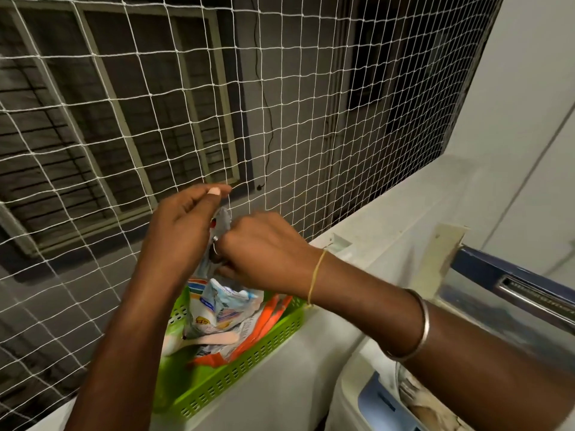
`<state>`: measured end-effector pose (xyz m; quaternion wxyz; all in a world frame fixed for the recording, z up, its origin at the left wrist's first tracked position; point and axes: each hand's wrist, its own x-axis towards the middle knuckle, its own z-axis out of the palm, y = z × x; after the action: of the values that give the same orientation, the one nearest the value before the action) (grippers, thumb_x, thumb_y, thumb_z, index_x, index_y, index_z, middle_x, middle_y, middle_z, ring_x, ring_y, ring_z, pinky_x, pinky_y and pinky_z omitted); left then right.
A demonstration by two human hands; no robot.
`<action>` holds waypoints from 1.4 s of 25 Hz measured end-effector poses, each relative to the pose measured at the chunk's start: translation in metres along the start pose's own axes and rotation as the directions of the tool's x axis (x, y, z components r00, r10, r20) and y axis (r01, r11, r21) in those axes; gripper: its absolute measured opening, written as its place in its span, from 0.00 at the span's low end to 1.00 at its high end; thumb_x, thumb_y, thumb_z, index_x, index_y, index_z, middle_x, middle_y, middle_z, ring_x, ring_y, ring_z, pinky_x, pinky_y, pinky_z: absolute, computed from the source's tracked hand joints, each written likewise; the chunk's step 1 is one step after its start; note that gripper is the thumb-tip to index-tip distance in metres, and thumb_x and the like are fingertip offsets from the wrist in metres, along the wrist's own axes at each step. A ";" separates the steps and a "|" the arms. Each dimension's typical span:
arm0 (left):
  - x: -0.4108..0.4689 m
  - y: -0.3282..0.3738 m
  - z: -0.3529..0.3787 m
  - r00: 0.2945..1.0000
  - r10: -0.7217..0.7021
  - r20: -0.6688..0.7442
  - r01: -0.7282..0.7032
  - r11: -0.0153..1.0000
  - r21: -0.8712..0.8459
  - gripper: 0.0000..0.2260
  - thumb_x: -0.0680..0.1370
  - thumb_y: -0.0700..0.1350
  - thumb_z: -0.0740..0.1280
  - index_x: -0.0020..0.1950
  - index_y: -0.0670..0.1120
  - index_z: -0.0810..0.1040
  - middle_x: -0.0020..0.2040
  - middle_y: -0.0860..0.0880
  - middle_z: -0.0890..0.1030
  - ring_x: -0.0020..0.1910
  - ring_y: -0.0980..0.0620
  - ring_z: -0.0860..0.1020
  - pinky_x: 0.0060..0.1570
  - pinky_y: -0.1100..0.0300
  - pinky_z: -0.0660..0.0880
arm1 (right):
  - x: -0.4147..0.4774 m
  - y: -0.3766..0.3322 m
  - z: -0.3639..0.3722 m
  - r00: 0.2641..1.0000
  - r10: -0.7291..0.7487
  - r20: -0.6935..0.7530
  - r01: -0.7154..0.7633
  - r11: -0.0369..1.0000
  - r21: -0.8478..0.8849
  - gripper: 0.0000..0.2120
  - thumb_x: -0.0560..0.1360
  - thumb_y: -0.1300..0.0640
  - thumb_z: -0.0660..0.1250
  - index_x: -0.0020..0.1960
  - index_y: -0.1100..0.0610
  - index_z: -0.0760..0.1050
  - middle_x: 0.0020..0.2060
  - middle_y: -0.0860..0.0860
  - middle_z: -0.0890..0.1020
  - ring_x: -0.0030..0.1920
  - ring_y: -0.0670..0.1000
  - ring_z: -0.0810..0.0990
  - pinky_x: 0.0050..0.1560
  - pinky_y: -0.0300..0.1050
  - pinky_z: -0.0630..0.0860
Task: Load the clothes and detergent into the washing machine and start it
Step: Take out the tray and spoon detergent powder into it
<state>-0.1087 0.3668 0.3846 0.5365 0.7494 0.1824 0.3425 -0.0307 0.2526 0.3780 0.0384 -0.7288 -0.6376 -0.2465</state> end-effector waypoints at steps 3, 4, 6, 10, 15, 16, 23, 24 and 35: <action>0.000 0.001 0.004 1.000 0.029 -0.006 -0.029 0.999 0.018 0.10 0.82 0.47 0.63 0.55 0.57 0.83 0.55 0.58 0.84 0.58 0.59 0.80 0.63 0.53 0.74 | -0.001 0.007 0.002 0.998 0.061 0.011 -0.061 0.994 0.095 0.10 0.72 0.44 0.71 0.48 0.48 0.85 0.37 0.50 0.84 0.39 0.54 0.82 0.35 0.42 0.71; 0.001 0.001 0.006 0.999 0.032 -0.004 -0.032 0.999 0.025 0.10 0.82 0.47 0.63 0.56 0.58 0.83 0.56 0.57 0.84 0.59 0.58 0.79 0.63 0.53 0.73 | -0.002 0.013 0.003 0.996 0.079 0.030 -0.082 0.982 0.172 0.09 0.73 0.45 0.71 0.50 0.46 0.85 0.39 0.49 0.85 0.40 0.53 0.83 0.36 0.42 0.74; 0.001 0.001 0.010 0.999 0.035 0.002 -0.035 0.999 0.040 0.10 0.82 0.49 0.64 0.57 0.59 0.82 0.57 0.57 0.83 0.60 0.58 0.79 0.63 0.51 0.74 | -0.004 0.022 0.006 0.992 0.122 0.040 -0.128 0.920 0.370 0.08 0.73 0.49 0.69 0.49 0.47 0.85 0.40 0.47 0.86 0.41 0.51 0.83 0.40 0.46 0.79; 0.002 0.015 0.028 0.995 0.101 -0.018 -0.098 0.985 0.141 0.10 0.82 0.49 0.64 0.61 0.58 0.81 0.50 0.63 0.82 0.50 0.70 0.78 0.50 0.65 0.73 | -0.009 0.051 0.021 0.952 0.302 -0.048 -0.174 0.665 0.727 0.05 0.73 0.57 0.69 0.44 0.55 0.84 0.37 0.52 0.85 0.39 0.51 0.84 0.42 0.52 0.79; 0.016 0.041 0.075 0.993 0.114 0.019 -0.115 0.986 0.125 0.11 0.81 0.46 0.65 0.61 0.52 0.82 0.53 0.56 0.83 0.49 0.65 0.78 0.47 0.66 0.72 | -0.030 0.100 0.041 0.831 0.543 0.123 -0.294 0.242 0.925 0.06 0.77 0.64 0.67 0.47 0.60 0.83 0.40 0.59 0.86 0.38 0.51 0.83 0.45 0.51 0.81; 0.019 0.043 0.087 0.995 0.096 0.028 -0.098 0.990 0.100 0.11 0.81 0.46 0.65 0.61 0.51 0.82 0.53 0.55 0.83 0.49 0.61 0.80 0.49 0.65 0.73 | -0.036 0.109 0.045 0.794 0.585 0.166 -0.335 0.194 0.922 0.05 0.78 0.64 0.67 0.48 0.61 0.83 0.41 0.61 0.86 0.38 0.52 0.83 0.44 0.50 0.81; 0.015 0.010 0.194 0.999 -0.050 0.008 0.050 0.999 -0.007 0.20 0.80 0.45 0.64 0.73 0.49 0.72 0.67 0.49 0.78 0.65 0.48 0.77 0.66 0.50 0.72 | -0.095 0.171 0.084 0.513 0.799 0.314 -0.617 0.089 0.782 0.09 0.75 0.60 0.70 0.44 0.66 0.82 0.37 0.62 0.85 0.37 0.59 0.85 0.38 0.49 0.83; 0.013 -0.004 0.209 0.996 -0.094 -0.001 0.094 0.995 0.010 0.22 0.80 0.45 0.64 0.74 0.49 0.70 0.70 0.48 0.76 0.68 0.47 0.75 0.68 0.49 0.70 | -0.103 0.179 0.095 0.466 0.820 0.332 -0.652 0.064 0.755 0.10 0.75 0.59 0.71 0.44 0.67 0.82 0.39 0.63 0.85 0.38 0.59 0.85 0.41 0.51 0.84; 0.006 -0.102 0.264 0.906 -0.386 -0.172 0.412 0.896 0.166 0.29 0.79 0.40 0.63 0.78 0.34 0.60 0.77 0.35 0.64 0.76 0.37 0.62 0.76 0.46 0.60 | -0.137 0.210 0.159 0.458 0.725 0.514 -0.883 0.307 0.355 0.21 0.81 0.46 0.62 0.56 0.63 0.82 0.56 0.59 0.83 0.61 0.58 0.77 0.61 0.45 0.71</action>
<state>0.0924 0.2279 0.2420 0.5045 0.7206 0.4015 0.2549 0.2089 0.1479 0.2368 0.2940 -0.9231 -0.2214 0.1114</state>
